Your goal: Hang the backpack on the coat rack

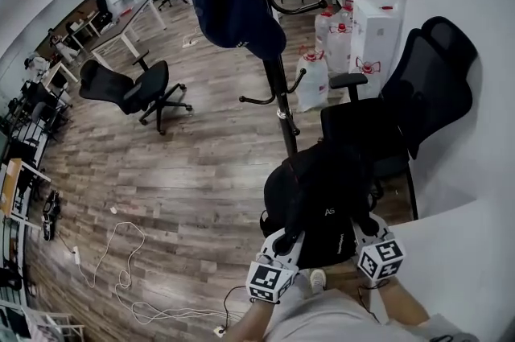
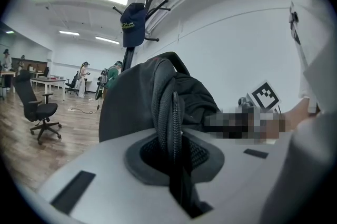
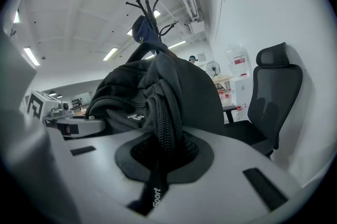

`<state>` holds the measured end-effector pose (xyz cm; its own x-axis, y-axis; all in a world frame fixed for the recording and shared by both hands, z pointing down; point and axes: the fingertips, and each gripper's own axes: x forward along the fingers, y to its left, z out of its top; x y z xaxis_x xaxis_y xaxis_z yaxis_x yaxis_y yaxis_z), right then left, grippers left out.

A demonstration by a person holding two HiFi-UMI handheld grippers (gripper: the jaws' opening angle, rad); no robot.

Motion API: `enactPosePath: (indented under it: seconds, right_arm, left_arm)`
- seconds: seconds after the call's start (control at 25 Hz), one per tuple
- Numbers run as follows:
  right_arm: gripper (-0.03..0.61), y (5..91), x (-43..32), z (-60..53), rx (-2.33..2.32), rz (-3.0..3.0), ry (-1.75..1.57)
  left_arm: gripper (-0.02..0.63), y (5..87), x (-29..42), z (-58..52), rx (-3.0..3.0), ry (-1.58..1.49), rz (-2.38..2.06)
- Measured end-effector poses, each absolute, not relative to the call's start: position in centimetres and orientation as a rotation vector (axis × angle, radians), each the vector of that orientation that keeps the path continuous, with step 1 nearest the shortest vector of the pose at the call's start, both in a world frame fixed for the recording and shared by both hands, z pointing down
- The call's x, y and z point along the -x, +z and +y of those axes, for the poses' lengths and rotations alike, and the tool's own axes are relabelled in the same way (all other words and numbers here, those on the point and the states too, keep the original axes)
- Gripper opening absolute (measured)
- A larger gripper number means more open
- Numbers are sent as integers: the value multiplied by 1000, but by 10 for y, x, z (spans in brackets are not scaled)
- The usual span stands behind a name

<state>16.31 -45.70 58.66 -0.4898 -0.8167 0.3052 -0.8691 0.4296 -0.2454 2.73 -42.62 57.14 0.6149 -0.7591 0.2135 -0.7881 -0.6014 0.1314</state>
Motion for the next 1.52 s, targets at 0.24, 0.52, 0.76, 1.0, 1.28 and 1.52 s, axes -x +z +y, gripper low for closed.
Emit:
enactPosePath:
  seconds: [0.24,0.52,0.76,1.0,1.28,1.52]
  right_arm:
    - [31,615,-146,-488,-1473,-2487,600]
    - [31,647,-129,-533,-1439,-2451,675]
    - [31,672,-113,-566,-1431,-2435,699]
    - [31,690,-105,-587,-1423,-2420,722]
    - [31,706,-98,-617,-1421,-2388,712]
    - [31,723,-88,-635,-1416,-2351,710]
  left_arm:
    - [32,600,-11,-456,-2570,222,-1264]
    - [32,629,7,-501,-2524,262,-1261]
    - [32,653,22,-534,-2501,285,-1255]
    - [32,673,31,-555,-2464,302,-1249]
    - [32,693,38,-584,-2432,320,-1257]
    - [33,712,48,-603,-2400,335,-1260]
